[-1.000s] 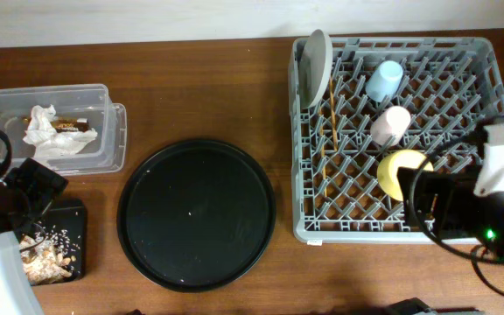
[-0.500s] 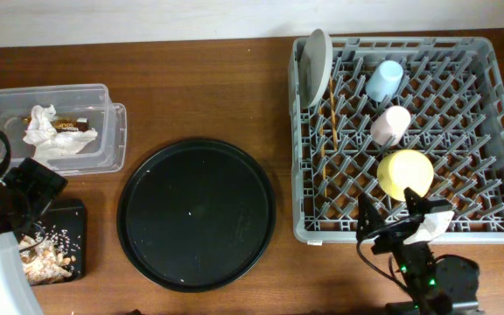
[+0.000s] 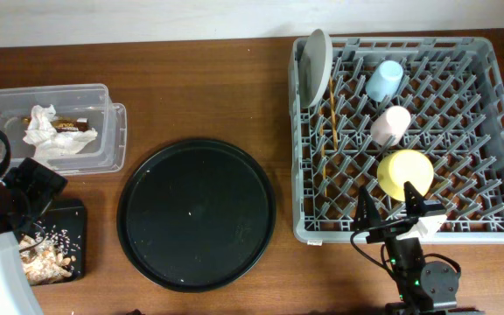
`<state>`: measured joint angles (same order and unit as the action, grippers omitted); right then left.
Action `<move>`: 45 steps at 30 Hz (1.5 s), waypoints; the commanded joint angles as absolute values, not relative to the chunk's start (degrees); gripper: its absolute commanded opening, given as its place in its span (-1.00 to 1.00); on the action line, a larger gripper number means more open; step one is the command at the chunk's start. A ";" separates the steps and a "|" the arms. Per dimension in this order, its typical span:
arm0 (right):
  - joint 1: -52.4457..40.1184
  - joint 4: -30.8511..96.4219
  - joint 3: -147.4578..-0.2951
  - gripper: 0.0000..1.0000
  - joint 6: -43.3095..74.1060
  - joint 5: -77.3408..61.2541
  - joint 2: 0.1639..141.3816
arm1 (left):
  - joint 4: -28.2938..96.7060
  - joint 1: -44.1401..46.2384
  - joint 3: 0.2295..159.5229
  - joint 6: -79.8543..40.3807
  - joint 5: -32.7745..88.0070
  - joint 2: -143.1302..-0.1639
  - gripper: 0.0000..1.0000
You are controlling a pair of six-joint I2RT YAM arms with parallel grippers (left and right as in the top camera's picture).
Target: Sort waste into correct bins and load items into the dishwasher rack
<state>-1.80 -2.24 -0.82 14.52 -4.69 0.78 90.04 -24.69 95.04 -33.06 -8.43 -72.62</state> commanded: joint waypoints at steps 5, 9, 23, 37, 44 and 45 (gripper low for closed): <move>-1.52 4.56 -0.32 0.97 6.55 2.24 0.19 | 90.13 -24.88 95.24 -33.21 -8.84 -72.29 0.98; -1.54 4.56 -0.32 0.97 3.40 2.00 0.19 | 90.11 -24.88 95.24 -33.21 -8.84 -72.29 0.98; -1.52 4.54 -0.32 0.97 3.40 2.00 0.21 | 90.13 -24.88 95.24 -33.21 -8.84 -72.29 0.98; -1.52 4.54 -0.32 0.97 3.40 2.00 0.21 | 84.09 -23.94 77.38 -32.10 -7.55 -59.64 0.98; -1.52 4.54 -0.32 0.97 3.40 2.00 0.21 | 39.81 -7.90 33.30 -22.41 0.69 -37.85 0.98; -1.52 4.54 -0.32 0.97 3.40 2.00 0.21 | 37.30 -6.61 28.71 -22.44 0.71 -35.64 0.98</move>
